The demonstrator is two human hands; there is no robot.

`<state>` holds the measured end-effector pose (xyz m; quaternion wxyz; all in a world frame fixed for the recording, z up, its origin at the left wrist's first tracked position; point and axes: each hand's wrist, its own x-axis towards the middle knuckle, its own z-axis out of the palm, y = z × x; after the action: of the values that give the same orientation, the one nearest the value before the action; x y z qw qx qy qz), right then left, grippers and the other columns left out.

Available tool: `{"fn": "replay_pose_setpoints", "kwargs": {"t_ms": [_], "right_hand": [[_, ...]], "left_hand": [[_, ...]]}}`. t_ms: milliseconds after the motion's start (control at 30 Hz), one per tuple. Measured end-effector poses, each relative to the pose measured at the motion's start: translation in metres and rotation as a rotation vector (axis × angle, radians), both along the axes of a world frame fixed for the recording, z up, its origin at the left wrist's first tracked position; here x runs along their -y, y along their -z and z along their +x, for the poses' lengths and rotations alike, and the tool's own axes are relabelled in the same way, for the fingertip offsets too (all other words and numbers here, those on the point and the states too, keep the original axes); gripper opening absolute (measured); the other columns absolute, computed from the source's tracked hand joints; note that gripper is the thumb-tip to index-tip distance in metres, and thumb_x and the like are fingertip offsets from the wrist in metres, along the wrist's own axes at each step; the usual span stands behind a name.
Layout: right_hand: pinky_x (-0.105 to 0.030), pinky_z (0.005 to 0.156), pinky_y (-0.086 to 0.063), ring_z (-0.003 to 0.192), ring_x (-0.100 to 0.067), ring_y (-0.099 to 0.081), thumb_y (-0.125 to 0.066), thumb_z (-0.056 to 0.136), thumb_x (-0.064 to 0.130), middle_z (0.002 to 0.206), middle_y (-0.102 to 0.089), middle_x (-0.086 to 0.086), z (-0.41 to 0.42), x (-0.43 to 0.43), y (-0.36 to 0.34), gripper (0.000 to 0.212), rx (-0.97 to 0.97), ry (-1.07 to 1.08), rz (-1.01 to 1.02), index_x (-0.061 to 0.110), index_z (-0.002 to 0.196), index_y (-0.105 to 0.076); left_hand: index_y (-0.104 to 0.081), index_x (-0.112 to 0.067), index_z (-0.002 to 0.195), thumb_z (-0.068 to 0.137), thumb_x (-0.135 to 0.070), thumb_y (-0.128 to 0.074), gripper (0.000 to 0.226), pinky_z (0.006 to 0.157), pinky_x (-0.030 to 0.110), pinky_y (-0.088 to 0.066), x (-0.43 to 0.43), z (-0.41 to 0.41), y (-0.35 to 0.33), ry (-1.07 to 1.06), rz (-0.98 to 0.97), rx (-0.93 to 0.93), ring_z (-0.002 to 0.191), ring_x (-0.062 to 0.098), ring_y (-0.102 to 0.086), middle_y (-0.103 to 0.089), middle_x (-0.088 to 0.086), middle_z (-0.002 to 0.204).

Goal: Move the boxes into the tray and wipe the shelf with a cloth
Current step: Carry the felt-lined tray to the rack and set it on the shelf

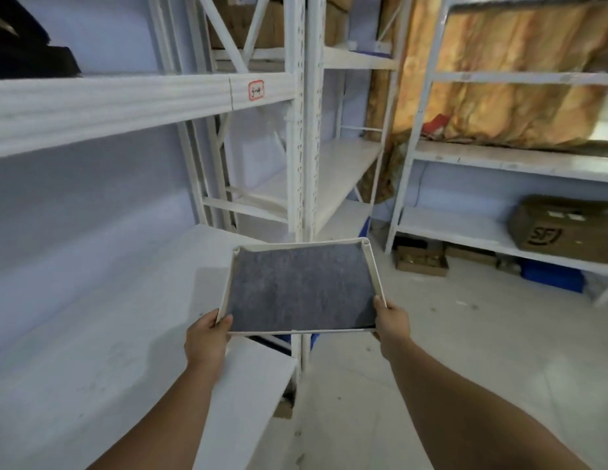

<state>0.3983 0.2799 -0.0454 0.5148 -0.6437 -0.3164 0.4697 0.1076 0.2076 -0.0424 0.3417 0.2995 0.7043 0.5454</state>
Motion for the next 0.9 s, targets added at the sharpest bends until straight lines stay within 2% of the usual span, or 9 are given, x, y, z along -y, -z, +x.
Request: {"fn": "replay_pose_setpoints", "kwargs": {"t_ms": [100,200,267,400,533,667,767,833,900], "right_hand": [[-0.037,0.071,-0.044,0.084,-0.028,-0.054,-0.053,0.096,0.027,0.09,-0.058,-0.012,0.039,0.021,-0.003,0.029,-0.004,0.086,0.009,0.005,0.108,-0.066],[-0.037,0.068,-0.046,0.081,-0.028,-0.056,-0.056,0.092,0.038,0.085,-0.059,-0.01,0.074,0.041,-0.01,0.035,0.038,0.15,0.013,0.005,0.098,-0.067],[-0.042,0.073,-0.05,0.084,-0.029,-0.058,-0.054,0.092,0.043,0.086,-0.06,-0.01,0.095,0.051,-0.016,0.04,0.047,0.204,0.025,0.005,0.094,-0.067],[-0.046,0.079,-0.052,0.086,-0.031,-0.057,-0.05,0.094,0.043,0.086,-0.059,-0.011,0.133,0.066,-0.026,0.039,0.047,0.302,0.022,0.009,0.08,-0.064],[-0.049,0.076,-0.054,0.081,-0.033,-0.056,-0.048,0.096,0.039,0.083,-0.057,-0.015,0.17,0.077,-0.03,0.04,0.104,0.339,-0.026,0.011,0.07,-0.06],[-0.051,0.082,-0.053,0.09,-0.037,-0.06,-0.041,0.098,0.037,0.091,-0.064,-0.019,0.201,0.086,-0.031,0.043,0.302,0.356,-0.062,0.004,0.087,-0.067],[-0.036,0.07,-0.043,0.085,-0.035,-0.057,-0.035,0.099,0.023,0.096,-0.065,-0.018,0.226,0.093,-0.032,0.033,0.522,0.36,-0.074,0.005,0.1,-0.063],[-0.032,0.069,-0.041,0.08,-0.029,-0.054,-0.034,0.094,0.015,0.094,-0.061,-0.013,0.244,0.098,-0.035,0.027,0.538,0.339,-0.073,0.009,0.107,-0.057],[-0.035,0.071,-0.047,0.083,-0.027,-0.056,-0.033,0.091,0.013,0.096,-0.058,-0.01,0.263,0.102,-0.039,0.028,0.521,0.308,-0.081,0.014,0.112,-0.051]], "left_hand": [[-0.072,-0.016,0.09,0.085,-0.016,-0.063,0.01,0.088,0.051,-0.053,-0.012,0.032,0.002,0.1,0.014,0.014,0.085,0.031,-0.066,-0.071,0.008,0.087],[-0.068,-0.007,0.111,0.086,-0.012,-0.062,0.026,0.084,0.042,-0.054,-0.024,0.065,-0.003,0.167,0.021,0.087,0.085,0.028,-0.065,-0.068,0.006,0.089],[-0.061,-0.007,0.123,0.086,-0.008,-0.061,0.036,0.077,0.031,-0.051,-0.03,0.087,-0.008,0.209,0.042,0.165,0.08,0.018,-0.063,-0.065,0.001,0.091],[-0.051,-0.013,0.134,0.087,-0.002,-0.053,0.048,0.08,0.035,-0.052,-0.04,0.126,-0.02,0.347,0.064,0.185,0.089,0.022,-0.063,-0.064,0.007,0.116],[-0.04,-0.025,0.142,0.087,-0.003,-0.048,0.059,0.075,0.035,-0.053,-0.047,0.161,-0.032,0.506,0.044,-0.02,0.088,0.02,-0.061,-0.052,0.007,0.136],[-0.03,-0.023,0.146,0.09,-0.008,-0.052,0.062,0.077,0.027,-0.045,-0.045,0.204,-0.039,0.581,0.044,-0.328,0.098,0.021,-0.056,-0.052,0.009,0.138],[-0.018,-0.025,0.15,0.093,-0.005,-0.045,0.066,0.065,0.021,-0.042,-0.041,0.24,-0.04,0.606,0.023,-0.417,0.111,0.028,-0.055,-0.04,0.01,0.147],[-0.016,-0.029,0.15,0.093,-0.002,-0.042,0.067,0.056,0.016,-0.039,-0.038,0.262,-0.039,0.623,0.025,-0.429,0.108,0.027,-0.055,-0.031,0.01,0.152],[-0.019,-0.028,0.149,0.093,0.0,-0.041,0.066,0.053,0.013,-0.036,-0.036,0.281,-0.038,0.63,0.043,-0.446,0.095,0.02,-0.054,-0.039,0.011,0.147]]}}
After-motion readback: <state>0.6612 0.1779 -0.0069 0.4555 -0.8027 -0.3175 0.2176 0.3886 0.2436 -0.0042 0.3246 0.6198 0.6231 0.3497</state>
